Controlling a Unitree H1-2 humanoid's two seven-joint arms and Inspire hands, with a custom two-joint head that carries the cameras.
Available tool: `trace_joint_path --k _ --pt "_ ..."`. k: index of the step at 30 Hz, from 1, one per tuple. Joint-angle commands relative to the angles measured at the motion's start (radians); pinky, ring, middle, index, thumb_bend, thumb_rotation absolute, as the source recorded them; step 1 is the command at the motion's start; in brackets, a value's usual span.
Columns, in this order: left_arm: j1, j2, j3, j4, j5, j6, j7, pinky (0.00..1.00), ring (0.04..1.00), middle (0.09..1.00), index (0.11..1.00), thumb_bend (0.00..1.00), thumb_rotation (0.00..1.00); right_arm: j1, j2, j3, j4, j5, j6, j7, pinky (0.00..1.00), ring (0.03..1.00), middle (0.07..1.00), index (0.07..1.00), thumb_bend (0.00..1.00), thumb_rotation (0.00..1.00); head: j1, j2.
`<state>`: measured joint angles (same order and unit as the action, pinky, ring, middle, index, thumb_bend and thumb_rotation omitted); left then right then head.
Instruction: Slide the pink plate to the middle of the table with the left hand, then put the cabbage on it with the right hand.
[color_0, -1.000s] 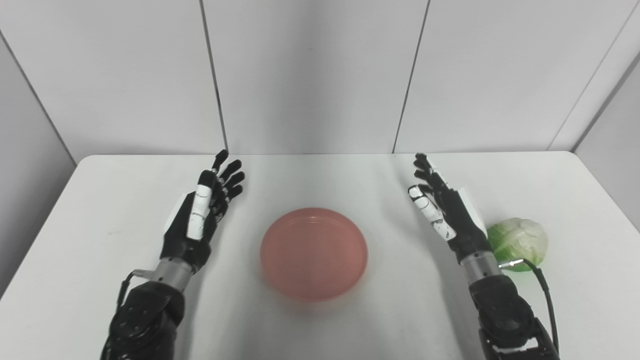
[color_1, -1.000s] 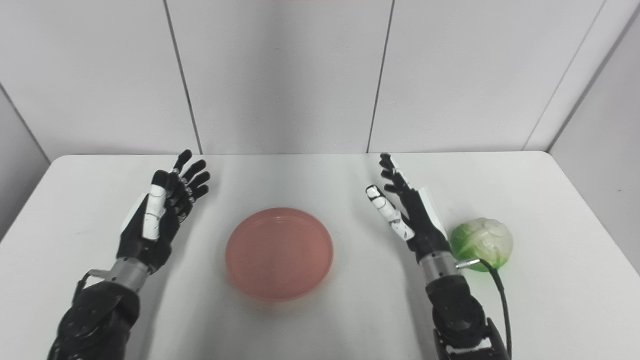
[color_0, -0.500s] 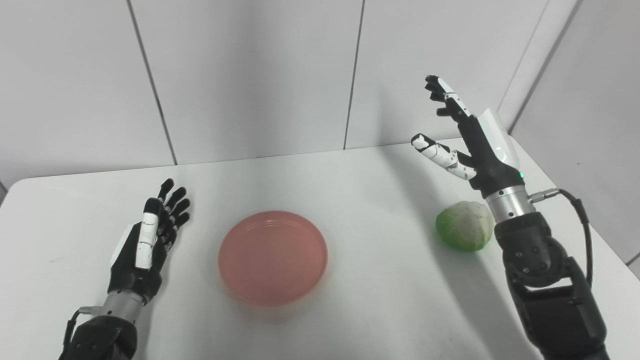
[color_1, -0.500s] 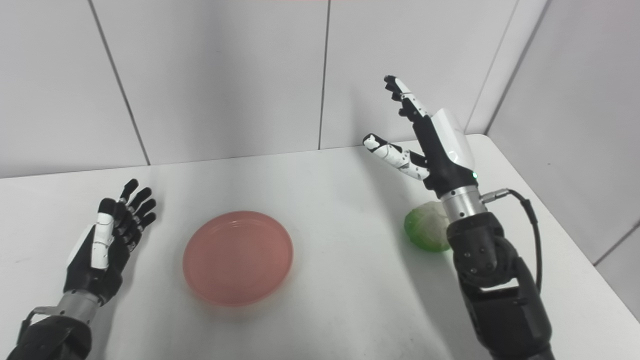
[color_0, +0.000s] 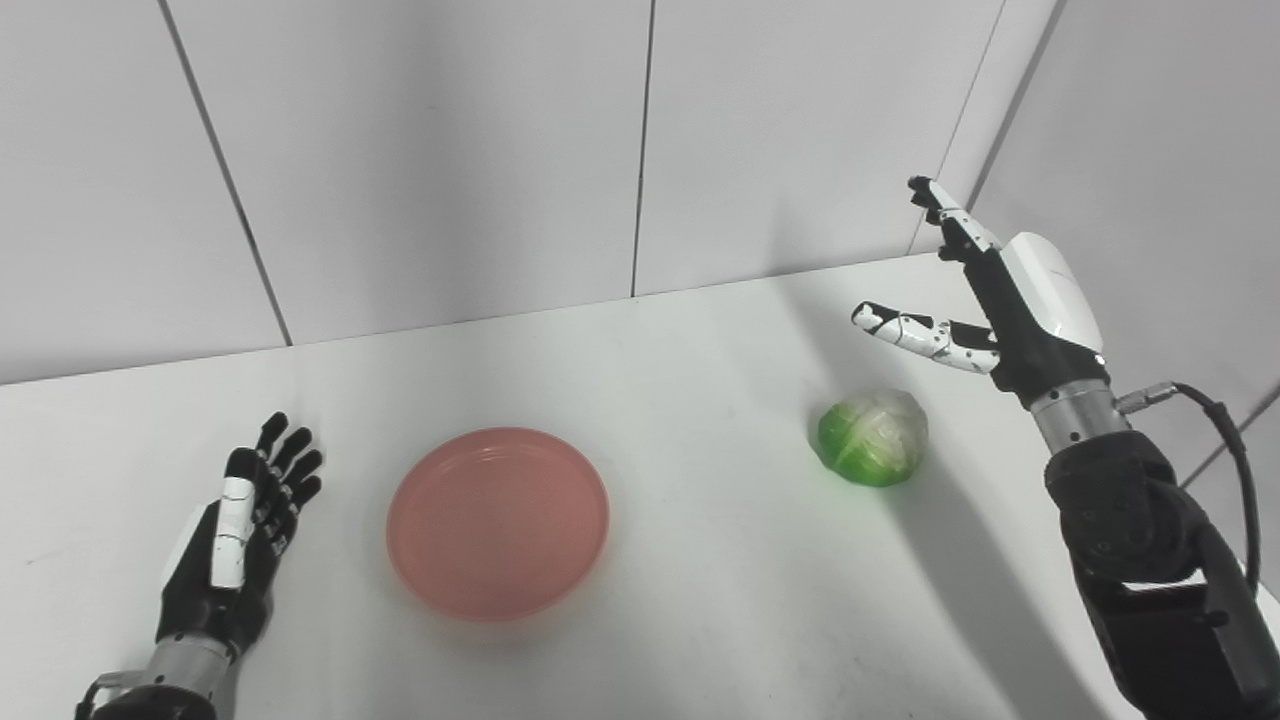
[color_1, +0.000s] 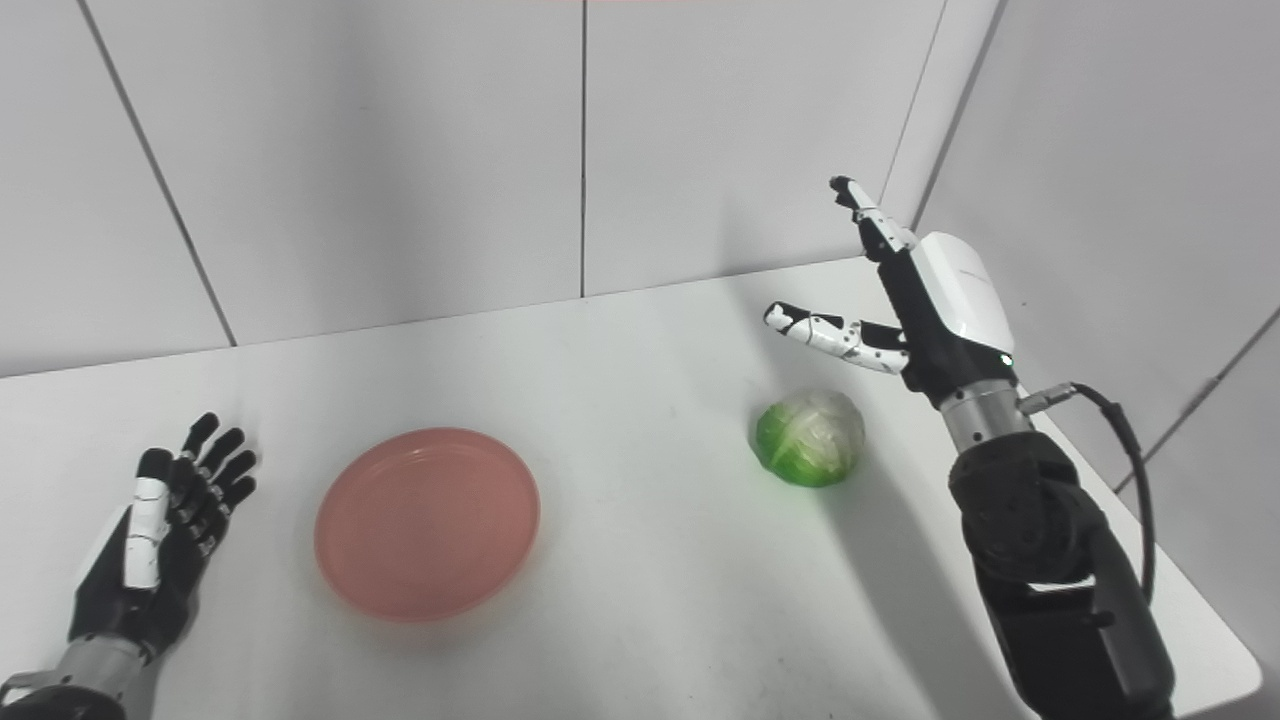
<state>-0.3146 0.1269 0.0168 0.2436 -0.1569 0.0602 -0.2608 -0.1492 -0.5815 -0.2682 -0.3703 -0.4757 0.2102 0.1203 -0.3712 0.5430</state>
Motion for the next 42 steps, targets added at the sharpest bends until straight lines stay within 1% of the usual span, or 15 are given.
trace_joint_path --k 1,3,6,7,8,10,13,15,16,17,19,27,31,38,42 --pt "-0.037 0.017 0.006 -0.003 -0.016 -0.039 -0.018 0.98 0.969 0.985 1.0 0.86 1.0 0.014 -0.035 -0.031 -0.04 -0.014 0.035 0.002 0.8 0.905 0.931 0.952 0.98 0.82 -0.007 0.001" --pt "-0.037 0.021 0.005 0.007 -0.018 -0.044 -0.026 0.98 0.97 0.986 1.0 0.86 1.0 0.031 -0.034 -0.04 -0.034 -0.013 0.044 0.001 0.81 0.908 0.932 0.952 0.95 0.79 -0.023 -0.001" --pt "-0.036 0.025 0.005 0.022 -0.026 -0.042 -0.037 0.99 0.97 0.983 1.0 0.86 1.0 0.05 -0.026 -0.044 -0.016 -0.028 0.053 -0.009 0.75 0.879 0.931 0.952 0.95 0.76 -0.035 -0.002" --pt "-0.035 0.03 0.001 0.03 -0.024 -0.049 -0.043 0.99 0.971 0.982 1.0 0.86 1.0 0.056 -0.025 -0.04 -0.012 -0.037 0.07 -0.004 0.74 0.874 0.928 0.95 0.95 0.75 -0.044 -0.002" --pt "-0.035 0.033 -0.003 0.036 -0.021 -0.055 -0.047 1.0 0.975 0.985 1.0 0.86 1.0 0.059 -0.024 -0.037 -0.009 -0.042 0.082 0.001 0.75 0.877 0.927 0.957 0.95 0.74 -0.044 -0.002" --pt "-0.035 0.037 -0.007 0.049 -0.021 -0.066 -0.057 1.0 0.98 0.989 1.0 0.86 1.0 0.065 -0.022 -0.036 0.005 -0.017 0.084 0.011 0.77 0.887 0.931 0.965 0.95 0.72 -0.049 -0.001" --pt "-0.038 0.039 -0.003 0.088 -0.036 -0.085 -0.072 0.99 0.977 0.99 1.0 0.85 1.0 0.065 -0.023 -0.024 0.045 -0.002 0.08 0.019 0.8 0.905 0.939 0.954 0.99 0.7 -0.059 0.0" --pt "-0.039 0.039 -0.001 0.109 -0.035 -0.096 -0.075 0.95 0.95 0.971 0.984 0.84 0.99 0.066 -0.027 -0.018 0.068 0.017 0.08 0.032 0.82 0.913 0.941 0.958 1.0 0.67 -0.062 0.002" --pt "-0.037 0.038 -0.003 0.116 -0.027 -0.101 -0.07 0.95 0.947 0.968 0.982 0.84 0.99 0.065 -0.03 -0.016 0.081 0.031 0.08 0.04 0.82 0.915 0.942 0.958 1.0 0.66 -0.063 0.002" --pt "-0.037 0.038 -0.005 0.122 -0.022 -0.106 -0.067 0.91 0.923 0.949 0.962 0.84 0.98 0.065 -0.031 -0.015 0.092 0.047 0.078 0.047 0.84 0.923 0.947 0.96 1.0 0.63 -0.064 0.003" --pt "-0.032 0.039 -0.011 0.13 -0.01 -0.109 -0.059 0.88 0.904 0.933 0.945 0.84 0.97 0.067 -0.04 -0.01 0.113 0.069 0.078 0.065 0.85 0.934 0.953 0.964 1.0 0.6 -0.065 0.006" --pt "-0.031 0.047 -0.028 0.174 0.001 -0.138 -0.068 0.89 0.902 0.92 0.942 0.84 0.98 0.063 -0.072 0.006 0.194 0.116 0.086 0.109 0.87 0.933 0.943 0.954 1.0 0.52 -0.069 0.016" --pt "-0.033 0.054 -0.038 0.201 0.006 -0.14 -0.073 0.91 0.913 0.928 0.949 0.84 0.99 0.053 -0.095 0.029 0.231 0.124 0.101 0.132 0.89 0.944 0.943 0.961 1.0 0.51 -0.069 0.018" --pt "-0.029 0.061 -0.048 0.204 0.007 -0.132 -0.071 0.91 0.917 0.931 0.947 0.86 0.98 0.047 -0.112 0.059 0.275 0.123 0.072 0.13 0.88 0.943 0.946 0.959 1.0 0.53 -0.073 0.027" --pt "-0.028 0.065 -0.051 0.206 0.007 -0.131 -0.068 0.9 0.91 0.925 0.942 0.86 0.98 0.04 -0.121 0.073 0.291 0.12 0.081 0.131 0.87 0.937 0.947 0.959 1.0 0.54 -0.075 0.031"
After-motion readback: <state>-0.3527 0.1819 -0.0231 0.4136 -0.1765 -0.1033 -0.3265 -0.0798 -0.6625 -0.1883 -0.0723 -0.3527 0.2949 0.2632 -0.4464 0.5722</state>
